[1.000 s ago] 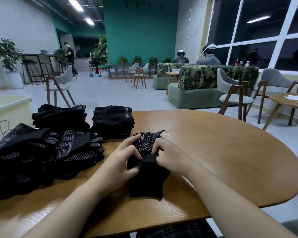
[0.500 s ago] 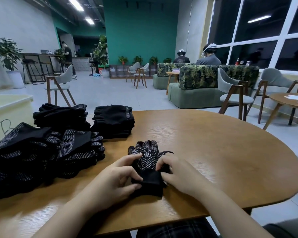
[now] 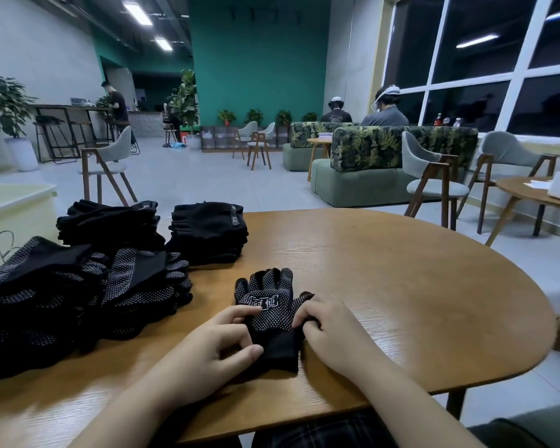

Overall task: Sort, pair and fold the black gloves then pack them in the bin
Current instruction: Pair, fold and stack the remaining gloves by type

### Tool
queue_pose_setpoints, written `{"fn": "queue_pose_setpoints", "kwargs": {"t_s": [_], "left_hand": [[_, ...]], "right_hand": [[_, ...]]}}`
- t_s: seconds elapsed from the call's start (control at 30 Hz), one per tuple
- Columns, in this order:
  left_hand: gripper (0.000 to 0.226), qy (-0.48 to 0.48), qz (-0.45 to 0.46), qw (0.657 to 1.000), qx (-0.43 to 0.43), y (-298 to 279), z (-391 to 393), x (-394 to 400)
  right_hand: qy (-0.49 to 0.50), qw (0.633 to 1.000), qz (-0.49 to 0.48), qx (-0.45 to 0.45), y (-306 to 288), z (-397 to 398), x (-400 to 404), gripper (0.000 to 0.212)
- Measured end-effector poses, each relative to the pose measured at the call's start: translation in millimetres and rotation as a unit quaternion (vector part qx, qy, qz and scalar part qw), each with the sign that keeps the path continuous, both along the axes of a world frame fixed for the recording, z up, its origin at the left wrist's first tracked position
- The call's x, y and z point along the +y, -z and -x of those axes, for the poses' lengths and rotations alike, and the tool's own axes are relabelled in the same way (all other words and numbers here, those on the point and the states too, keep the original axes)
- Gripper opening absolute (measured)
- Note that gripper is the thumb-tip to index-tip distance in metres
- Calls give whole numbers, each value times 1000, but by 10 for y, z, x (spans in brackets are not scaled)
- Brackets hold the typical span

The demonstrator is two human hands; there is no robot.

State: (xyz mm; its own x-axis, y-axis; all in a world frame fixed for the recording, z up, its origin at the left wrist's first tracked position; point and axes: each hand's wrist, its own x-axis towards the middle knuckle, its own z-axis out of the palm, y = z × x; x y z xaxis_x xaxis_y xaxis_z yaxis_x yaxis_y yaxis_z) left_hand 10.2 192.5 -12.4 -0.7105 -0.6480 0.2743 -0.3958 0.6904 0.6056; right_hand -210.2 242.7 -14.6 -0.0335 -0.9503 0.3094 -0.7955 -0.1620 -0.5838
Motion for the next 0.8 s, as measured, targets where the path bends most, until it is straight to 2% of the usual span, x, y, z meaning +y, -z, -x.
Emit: {"fn": "queue_pose_setpoints", "kwargs": {"t_s": [0.13,0.33,0.43,0.6,0.7,0.8], "left_hand": [[17,2,-5,1000,7,13,2,-25],[48,-48,-10,997,-62,23,-14,-46],[49,-87,-30,996,-18,-61,51,-87],[30,-219,-42,974,-29,-233,233,-268],[33,-236,-86,968,-19,-264,332,-387],[28,-250,-115,961,16,-260,421,-456]], "right_hand": [[39,999,-13,4,-26,-19,11,33],[114,992,39,33,-52,-5,8,17],[153,985,74,24,-134,43,-49,23],[130,991,8,33,-339,64,-309,23],[129,989,-53,56,-389,17,-513,35],[148,984,-93,28,-384,-25,-689,47]]}}
